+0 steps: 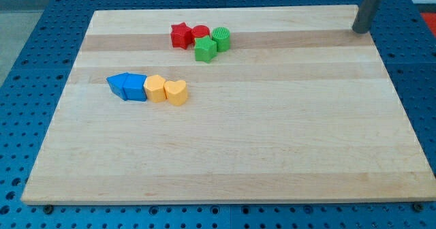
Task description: Separate yellow blocks from blue blocks
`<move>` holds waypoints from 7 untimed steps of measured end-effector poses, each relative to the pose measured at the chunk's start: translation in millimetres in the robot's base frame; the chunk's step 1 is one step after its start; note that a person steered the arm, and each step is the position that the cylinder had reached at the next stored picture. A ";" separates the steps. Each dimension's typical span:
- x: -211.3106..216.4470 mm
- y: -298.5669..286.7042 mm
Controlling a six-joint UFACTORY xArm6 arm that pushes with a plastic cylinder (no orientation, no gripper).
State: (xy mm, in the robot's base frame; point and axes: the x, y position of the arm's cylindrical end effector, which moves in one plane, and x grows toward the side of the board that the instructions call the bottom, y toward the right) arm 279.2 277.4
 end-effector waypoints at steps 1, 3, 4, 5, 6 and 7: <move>25.9 0.0; 97.0 -10.2; 114.0 -61.6; 114.4 -121.7; 128.4 -135.4; 156.5 -135.4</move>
State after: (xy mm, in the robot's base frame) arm 435.7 142.0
